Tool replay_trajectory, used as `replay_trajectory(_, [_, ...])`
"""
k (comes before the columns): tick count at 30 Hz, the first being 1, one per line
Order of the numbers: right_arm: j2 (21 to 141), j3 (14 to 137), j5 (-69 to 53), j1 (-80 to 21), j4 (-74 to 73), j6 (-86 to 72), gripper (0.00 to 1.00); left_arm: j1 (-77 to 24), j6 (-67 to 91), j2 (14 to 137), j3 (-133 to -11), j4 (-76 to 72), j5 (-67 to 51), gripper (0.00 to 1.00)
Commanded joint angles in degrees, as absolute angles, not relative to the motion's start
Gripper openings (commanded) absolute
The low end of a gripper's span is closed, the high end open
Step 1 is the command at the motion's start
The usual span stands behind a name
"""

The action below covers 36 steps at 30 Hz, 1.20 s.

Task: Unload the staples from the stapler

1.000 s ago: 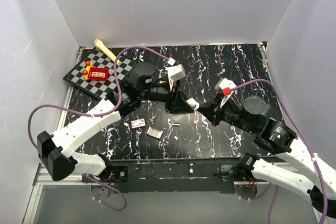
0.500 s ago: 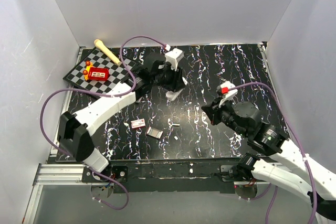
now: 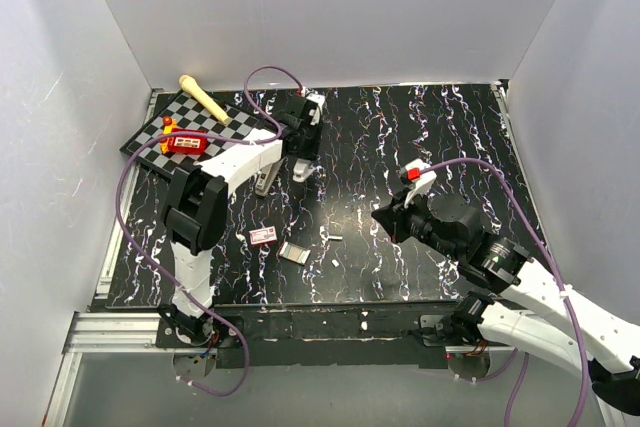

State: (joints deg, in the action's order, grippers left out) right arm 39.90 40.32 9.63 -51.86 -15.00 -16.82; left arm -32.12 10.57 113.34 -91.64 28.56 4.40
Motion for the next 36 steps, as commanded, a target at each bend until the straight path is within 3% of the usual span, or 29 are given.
replay_trajectory(1, [39.64, 39.29, 8.44, -51.77, -10.72, -17.67, 0.01, -29.71, 8.97, 113.90, -95.01, 27.43, 10.80, 0.00])
replay_trajectory(10, [40.17, 38.06, 7.82, -51.77, -9.41, -17.67, 0.01, -27.69, 9.14, 116.80, -92.99, 22.68, 15.73, 0.00])
replay_trajectory(21, [40.25, 37.79, 7.21, -51.77, -9.67, -18.02, 0.01, -28.47, 16.43, 115.23, -82.63, 19.61, 9.32, 0.01])
replay_trajectory(27, [40.34, 38.14, 6.33, -51.77, -10.37, -18.54, 0.01, -31.29, 18.81, 112.77, -77.44, 18.28, 9.58, 0.14])
replay_trajectory(31, [40.17, 38.50, 6.15, -51.77, -10.81, -18.63, 0.01, -31.99, 19.51, 110.40, -75.94, 18.37, 10.72, 0.32])
replay_trajectory(36, [40.52, 39.02, 5.63, -51.77, -11.16, -18.63, 0.01, -31.99, 18.81, 108.11, -76.37, 19.42, 12.39, 0.44])
